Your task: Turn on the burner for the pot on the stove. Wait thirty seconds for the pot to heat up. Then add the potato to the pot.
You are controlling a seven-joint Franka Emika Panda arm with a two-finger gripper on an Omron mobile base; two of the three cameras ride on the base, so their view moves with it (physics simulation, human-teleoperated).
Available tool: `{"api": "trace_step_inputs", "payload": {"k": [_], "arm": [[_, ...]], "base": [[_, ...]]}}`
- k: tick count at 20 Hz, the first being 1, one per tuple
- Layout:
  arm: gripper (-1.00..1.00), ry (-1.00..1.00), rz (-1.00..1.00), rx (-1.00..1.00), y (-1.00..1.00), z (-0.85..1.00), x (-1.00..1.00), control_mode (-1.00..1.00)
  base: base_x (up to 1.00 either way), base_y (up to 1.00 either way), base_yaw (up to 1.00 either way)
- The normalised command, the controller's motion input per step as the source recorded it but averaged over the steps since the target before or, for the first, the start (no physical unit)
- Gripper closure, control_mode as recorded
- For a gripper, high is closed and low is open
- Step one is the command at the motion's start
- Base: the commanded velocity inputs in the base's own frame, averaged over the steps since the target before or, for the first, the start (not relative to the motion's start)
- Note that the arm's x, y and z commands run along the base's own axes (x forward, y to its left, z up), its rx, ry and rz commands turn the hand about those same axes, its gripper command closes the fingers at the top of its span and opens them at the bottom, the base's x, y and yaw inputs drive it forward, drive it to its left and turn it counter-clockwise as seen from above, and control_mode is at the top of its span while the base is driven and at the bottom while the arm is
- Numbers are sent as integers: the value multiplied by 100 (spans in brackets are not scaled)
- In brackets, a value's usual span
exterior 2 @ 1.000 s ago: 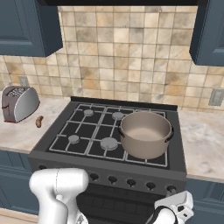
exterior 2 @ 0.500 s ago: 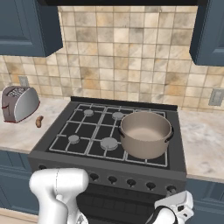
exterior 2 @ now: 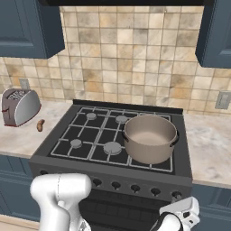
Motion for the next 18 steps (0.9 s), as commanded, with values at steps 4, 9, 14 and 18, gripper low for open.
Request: {"api": "trace_step_inputs", "payload": {"k": [4, 9, 14, 18], "arm": [[100, 0, 0, 0, 0, 0, 0, -100], [100, 0, 0, 0, 0, 0, 0, -100], [100, 0, 0, 0, 0, 0, 0, -100], [100, 0, 0, 0, 0, 0, 0, -100]], "base": [[0, 0, 0], [0, 0, 0], [0, 0, 0], [0, 0, 0]]}}
